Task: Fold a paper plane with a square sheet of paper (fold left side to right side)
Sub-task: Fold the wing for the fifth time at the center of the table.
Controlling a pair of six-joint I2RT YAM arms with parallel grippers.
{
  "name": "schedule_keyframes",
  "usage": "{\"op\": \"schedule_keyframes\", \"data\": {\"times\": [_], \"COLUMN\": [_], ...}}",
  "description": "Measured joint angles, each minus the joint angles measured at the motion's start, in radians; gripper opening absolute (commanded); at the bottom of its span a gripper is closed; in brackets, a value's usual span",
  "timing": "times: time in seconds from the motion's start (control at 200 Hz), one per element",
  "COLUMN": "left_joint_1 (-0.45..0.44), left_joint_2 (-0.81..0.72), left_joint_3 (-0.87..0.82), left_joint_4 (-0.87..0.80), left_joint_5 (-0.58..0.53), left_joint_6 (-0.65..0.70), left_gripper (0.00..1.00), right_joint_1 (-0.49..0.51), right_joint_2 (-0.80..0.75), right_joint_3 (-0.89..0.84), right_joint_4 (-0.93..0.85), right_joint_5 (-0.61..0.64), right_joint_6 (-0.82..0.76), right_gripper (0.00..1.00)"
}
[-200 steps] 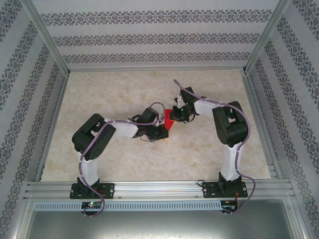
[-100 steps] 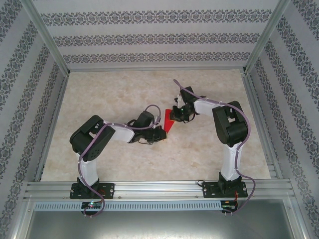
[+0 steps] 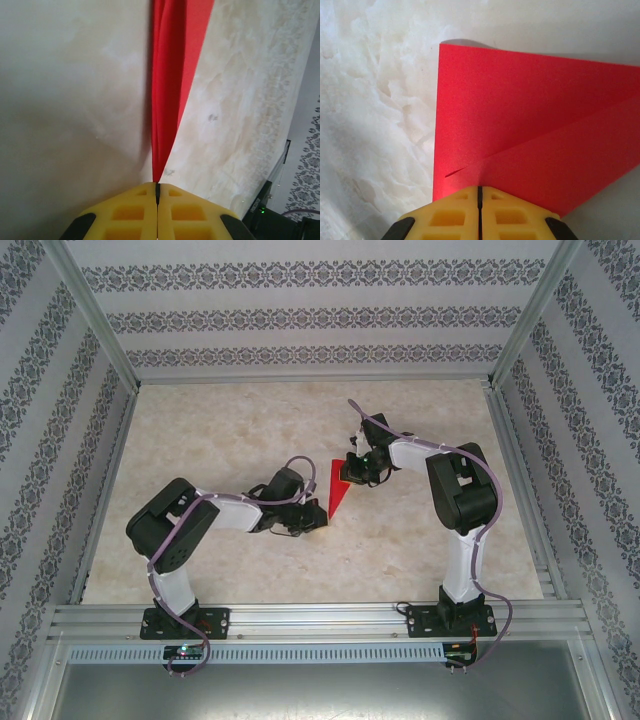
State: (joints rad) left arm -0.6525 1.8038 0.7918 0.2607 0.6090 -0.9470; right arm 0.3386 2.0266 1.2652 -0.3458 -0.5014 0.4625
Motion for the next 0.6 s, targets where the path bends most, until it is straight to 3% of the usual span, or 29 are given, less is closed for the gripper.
{"op": "schedule_keyframes", "data": {"times": [0.345,0.6], "left_joint_1": [0.006,0.006], "left_joint_2": [0.011,0.164], "left_joint_3": [0.199,0.271], "left_joint_4": [-0.066,-0.106], "left_joint_5": [0.019,0.018], "left_joint_6": [0.047,0.077], "left_gripper": [0.08,0.08], "right_joint_1": [0.000,0.005], "right_joint_2": [0.000,0.000], "right_joint_3": [0.000,0.002], "right_joint_4": [-0.001,-0.003], "right_joint_5": [0.001,0.008], "right_joint_6": [-0.003,-0.006], "right_gripper": [0.07,0.07]}}
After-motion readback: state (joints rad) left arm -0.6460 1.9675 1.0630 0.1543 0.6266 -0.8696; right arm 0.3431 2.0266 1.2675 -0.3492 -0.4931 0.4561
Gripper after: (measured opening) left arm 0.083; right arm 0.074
